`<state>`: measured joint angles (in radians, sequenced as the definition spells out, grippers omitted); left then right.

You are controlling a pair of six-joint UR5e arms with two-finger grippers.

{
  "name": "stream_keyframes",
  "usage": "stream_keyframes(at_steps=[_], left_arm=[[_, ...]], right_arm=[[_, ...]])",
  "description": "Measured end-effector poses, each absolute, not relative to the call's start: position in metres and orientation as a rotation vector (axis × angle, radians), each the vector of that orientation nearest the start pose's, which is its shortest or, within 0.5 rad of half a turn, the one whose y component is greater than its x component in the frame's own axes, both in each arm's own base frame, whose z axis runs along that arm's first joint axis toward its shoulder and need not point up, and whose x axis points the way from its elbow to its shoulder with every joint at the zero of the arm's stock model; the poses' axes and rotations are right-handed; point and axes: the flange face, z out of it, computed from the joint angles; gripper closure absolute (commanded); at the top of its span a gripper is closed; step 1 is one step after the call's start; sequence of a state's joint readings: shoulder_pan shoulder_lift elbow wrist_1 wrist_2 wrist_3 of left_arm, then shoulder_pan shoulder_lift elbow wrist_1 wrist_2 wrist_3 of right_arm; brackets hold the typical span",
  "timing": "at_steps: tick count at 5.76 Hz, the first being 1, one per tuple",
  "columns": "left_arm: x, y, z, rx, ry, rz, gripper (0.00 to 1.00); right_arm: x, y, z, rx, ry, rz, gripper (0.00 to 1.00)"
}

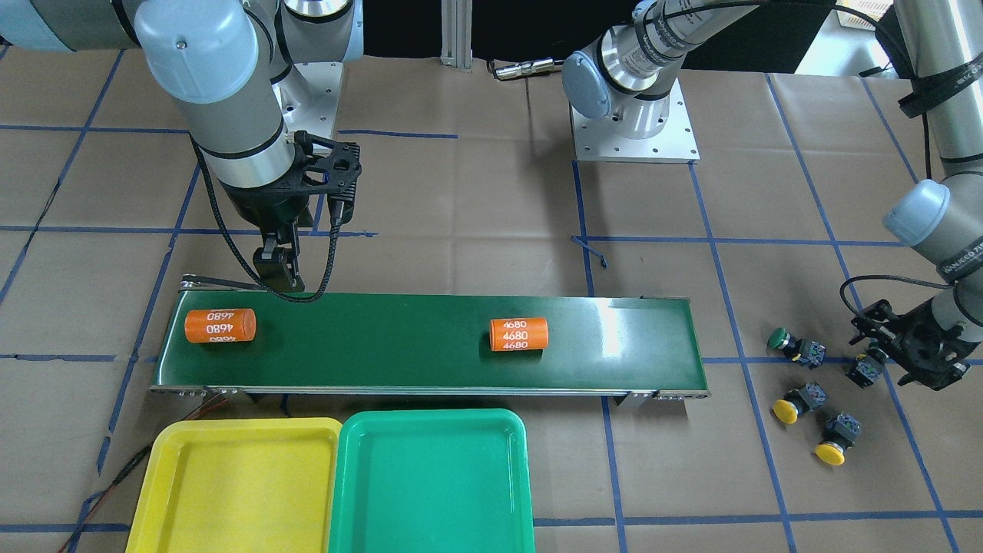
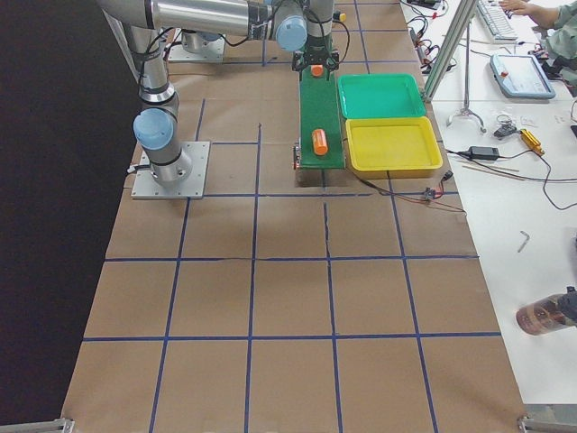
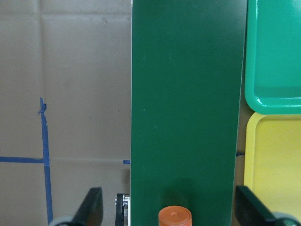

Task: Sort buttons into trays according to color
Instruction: 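Reach the left gripper to the push buttons and grasp one, then place the held push button on the conveyor with the left gripper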

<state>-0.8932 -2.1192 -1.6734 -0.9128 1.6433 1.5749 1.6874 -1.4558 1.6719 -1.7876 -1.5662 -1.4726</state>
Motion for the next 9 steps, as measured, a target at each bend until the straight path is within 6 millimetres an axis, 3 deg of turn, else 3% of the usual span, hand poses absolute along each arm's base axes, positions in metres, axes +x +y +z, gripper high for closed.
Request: stream_keyframes(at_steps=[1, 3, 4, 5, 6, 7, 8, 9], left_arm=[[0.299, -0.572, 0.184, 1.35, 2.799, 0.11, 1.0], [0.297, -0.574, 0.193, 1.347, 2.787, 0.108, 1.0], [0.286, -0.572, 0.217, 1.369, 2.77, 0.102, 1.0], [0.252, -0.571, 0.254, 1.461, 2.736, 0.103, 0.99], [0.191, -0.578, 0.287, 1.629, 2.644, 0.101, 1.0], [0.113, -0.587, 0.305, 1.831, 2.507, 0.101, 1.0], [0.044, -0.592, 0.308, 2.009, 2.381, 0.11, 0.99], [-0.007, -0.591, 0.298, 2.147, 2.307, 0.104, 0.98]], right_arm=[[0.195, -0.511, 0.399, -2.238, 2.197, -0.001, 0.0], [0.194, -0.509, 0.395, -2.236, 2.193, 0.007, 0.0], [0.194, -0.508, 0.395, -2.236, 2.193, 0.007, 0.0], [0.194, -0.508, 0.395, -2.236, 2.193, 0.007, 0.0], [0.194, -0.508, 0.395, -2.236, 2.193, 0.008, 0.0], [0.194, -0.508, 0.394, -2.236, 2.193, 0.008, 0.0], [0.194, -0.508, 0.394, -2.236, 2.192, 0.008, 0.0], [0.194, -0.508, 0.394, -2.236, 2.192, 0.009, 0.0]])
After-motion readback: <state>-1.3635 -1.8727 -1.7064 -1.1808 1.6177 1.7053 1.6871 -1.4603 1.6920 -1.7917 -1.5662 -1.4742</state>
